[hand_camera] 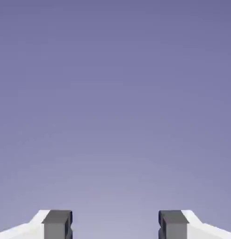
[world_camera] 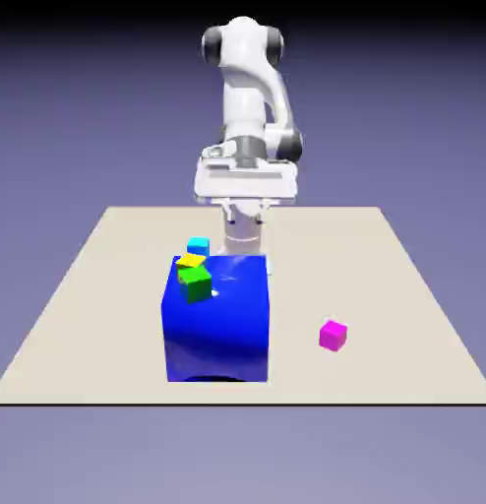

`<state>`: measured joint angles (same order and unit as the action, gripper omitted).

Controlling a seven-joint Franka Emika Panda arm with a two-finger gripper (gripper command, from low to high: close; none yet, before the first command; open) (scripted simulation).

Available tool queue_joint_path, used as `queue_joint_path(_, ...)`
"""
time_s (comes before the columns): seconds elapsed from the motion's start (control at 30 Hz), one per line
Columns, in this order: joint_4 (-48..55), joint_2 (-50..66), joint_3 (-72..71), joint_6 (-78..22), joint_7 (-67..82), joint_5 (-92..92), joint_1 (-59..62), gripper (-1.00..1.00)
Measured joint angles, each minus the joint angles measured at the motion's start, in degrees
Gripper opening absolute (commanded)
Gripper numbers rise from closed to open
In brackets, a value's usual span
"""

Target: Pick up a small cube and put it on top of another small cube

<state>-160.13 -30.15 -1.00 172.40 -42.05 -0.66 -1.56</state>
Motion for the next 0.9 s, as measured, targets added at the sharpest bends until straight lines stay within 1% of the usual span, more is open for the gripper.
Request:
queue_joint_path(0.67, 14.0, 40.5, -16.1, -26.1, 6.6, -10.7, -14.1, 0.00)
queue_joint_path(0.7, 14.0, 40.5, -16.1, -26.1, 6.6, -10.7, -14.1, 0.00)
queue_joint_path(0.87, 14.8, 50.9, -10.2, -16.9, 1.4, -17.9, -18.0, 0.00)
queue_joint_path(0.9, 14.9, 51.8, -9.8, -16.1, 0.9, -18.5, -18.4, -1.00)
